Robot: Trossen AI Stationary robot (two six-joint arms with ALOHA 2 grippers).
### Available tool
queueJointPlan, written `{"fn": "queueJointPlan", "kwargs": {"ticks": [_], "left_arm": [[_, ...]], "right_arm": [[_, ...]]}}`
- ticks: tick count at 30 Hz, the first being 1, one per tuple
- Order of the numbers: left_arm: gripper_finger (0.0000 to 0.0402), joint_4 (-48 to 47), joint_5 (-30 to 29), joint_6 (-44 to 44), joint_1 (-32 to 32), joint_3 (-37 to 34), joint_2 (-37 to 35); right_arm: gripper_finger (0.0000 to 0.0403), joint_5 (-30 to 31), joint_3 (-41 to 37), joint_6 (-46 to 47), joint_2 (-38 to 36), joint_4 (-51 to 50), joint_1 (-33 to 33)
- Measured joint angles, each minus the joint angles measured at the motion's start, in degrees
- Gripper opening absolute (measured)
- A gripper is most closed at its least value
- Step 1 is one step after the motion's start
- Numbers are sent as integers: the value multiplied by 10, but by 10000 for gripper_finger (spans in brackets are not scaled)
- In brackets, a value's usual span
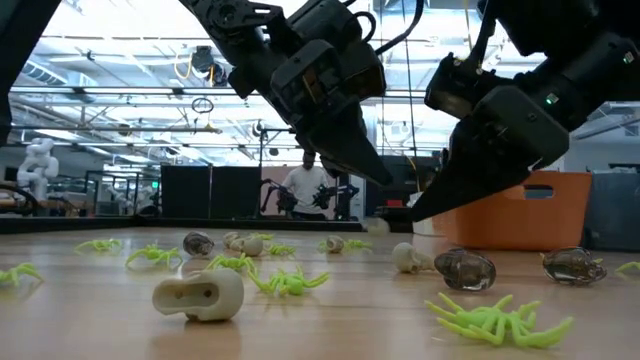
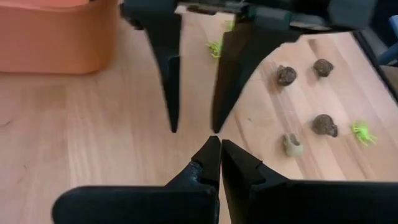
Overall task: Sort Halloween decoration
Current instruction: Put the white skull toy into the black bin
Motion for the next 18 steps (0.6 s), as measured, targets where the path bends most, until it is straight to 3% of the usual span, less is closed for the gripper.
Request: {"fn": "queueJointPlan", "kwargs": {"ticks": [4, 10, 15, 18], "left_arm": [[12, -5, -40, 1, 0, 0, 0], [12, -5, -49, -13, 0, 0, 0], [12, -20, -49, -27, -4, 0, 0], [12, -23, -49, -26, -7, 0, 0]], "right_arm": [[118, 0, 0, -33, -29, -27, 0], [118, 1, 0, -74, -99, -112, 2], [118, 2, 0, -110, -189, -161, 49], [118, 26, 0, -86, -232, -229, 80]]}}
